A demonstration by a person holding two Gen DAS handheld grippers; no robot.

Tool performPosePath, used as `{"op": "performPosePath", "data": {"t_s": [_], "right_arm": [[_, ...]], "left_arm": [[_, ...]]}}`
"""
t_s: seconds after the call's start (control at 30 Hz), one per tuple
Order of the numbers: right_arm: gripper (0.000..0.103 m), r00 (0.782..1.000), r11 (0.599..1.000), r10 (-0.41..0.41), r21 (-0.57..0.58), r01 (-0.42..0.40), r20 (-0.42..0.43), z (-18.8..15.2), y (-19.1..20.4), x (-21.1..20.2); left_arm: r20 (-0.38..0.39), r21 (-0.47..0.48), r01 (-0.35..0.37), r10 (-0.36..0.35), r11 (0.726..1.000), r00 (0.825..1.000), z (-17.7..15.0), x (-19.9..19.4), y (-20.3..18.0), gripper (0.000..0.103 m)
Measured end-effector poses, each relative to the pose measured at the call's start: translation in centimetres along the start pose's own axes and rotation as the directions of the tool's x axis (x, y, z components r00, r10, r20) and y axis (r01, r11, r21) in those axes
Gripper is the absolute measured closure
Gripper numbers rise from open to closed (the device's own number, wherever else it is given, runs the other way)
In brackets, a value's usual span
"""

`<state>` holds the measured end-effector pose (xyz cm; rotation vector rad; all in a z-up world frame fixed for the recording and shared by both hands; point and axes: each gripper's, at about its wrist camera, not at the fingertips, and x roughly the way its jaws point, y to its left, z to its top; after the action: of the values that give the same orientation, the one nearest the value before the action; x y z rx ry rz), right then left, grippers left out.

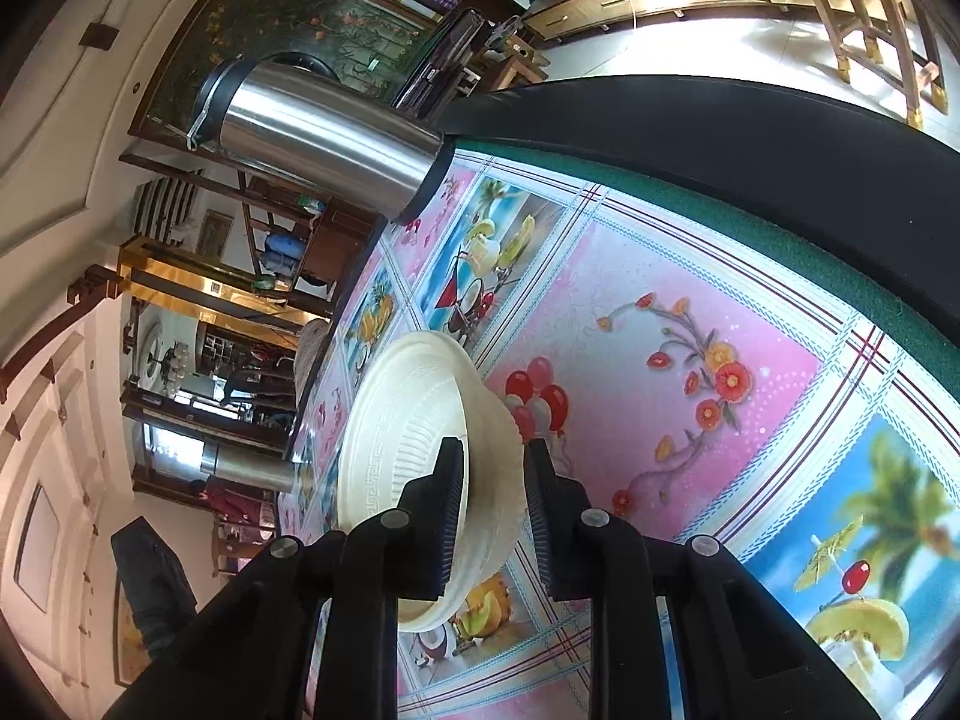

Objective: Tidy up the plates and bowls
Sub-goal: 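Close both tools on the rim of the beige ribbed bowl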

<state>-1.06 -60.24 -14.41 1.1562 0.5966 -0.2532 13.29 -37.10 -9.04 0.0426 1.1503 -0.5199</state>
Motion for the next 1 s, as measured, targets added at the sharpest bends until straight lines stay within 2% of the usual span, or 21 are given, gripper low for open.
{"op": "performPosePath", "data": {"t_s": [0.2,0.23,0.3,0.57,0.8,0.87,0.93,1.0], "right_arm": [[0.082,1.000,1.000,0.019,-0.007,-0.019,-0.018,-0.2,0.4,0.3],[0.088,1.000,1.000,0.016,-0.013,-0.016,-0.020,-0.3,0.5,0.4],[0.093,1.000,1.000,0.009,-0.017,-0.009,-0.022,-0.3,0.6,0.5],[0.093,1.000,1.000,0.014,0.002,-0.014,-0.019,-0.4,0.4,0.3],[0.093,0.999,1.000,0.022,0.009,-0.022,-0.037,-0.5,0.3,0.5],[0.093,0.999,1.000,0.022,0.007,-0.022,-0.039,-0.6,0.4,0.5],[0.093,0.999,1.000,0.019,0.003,-0.019,-0.038,-0.6,0.5,0.6],[0.093,0.999,1.000,0.018,0.000,-0.018,-0.038,-0.6,0.5,0.6]], "left_arm": [[-0.017,-0.044,0.071,-0.071,0.997,0.997,0.2,-0.5,0.6,0.028],[-0.026,-0.044,0.075,-0.076,0.996,0.997,0.2,-0.3,0.4,0.028],[-0.042,-0.043,0.081,-0.083,0.996,0.996,0.1,0.2,0.0,0.028],[-0.070,-0.067,0.127,-0.131,0.990,0.989,-0.3,1.0,-1.1,0.028],[-0.064,-0.069,0.139,-0.143,0.988,0.988,-0.5,0.8,-0.6,0.028],[-0.060,-0.081,0.138,-0.143,0.987,0.988,-0.4,0.8,-0.1,0.038],[-0.067,-0.098,0.146,-0.153,0.984,0.986,-0.4,1.0,0.4,0.056],[-0.076,-0.097,0.140,-0.148,0.985,0.986,-0.5,1.3,0.6,0.068]]}}
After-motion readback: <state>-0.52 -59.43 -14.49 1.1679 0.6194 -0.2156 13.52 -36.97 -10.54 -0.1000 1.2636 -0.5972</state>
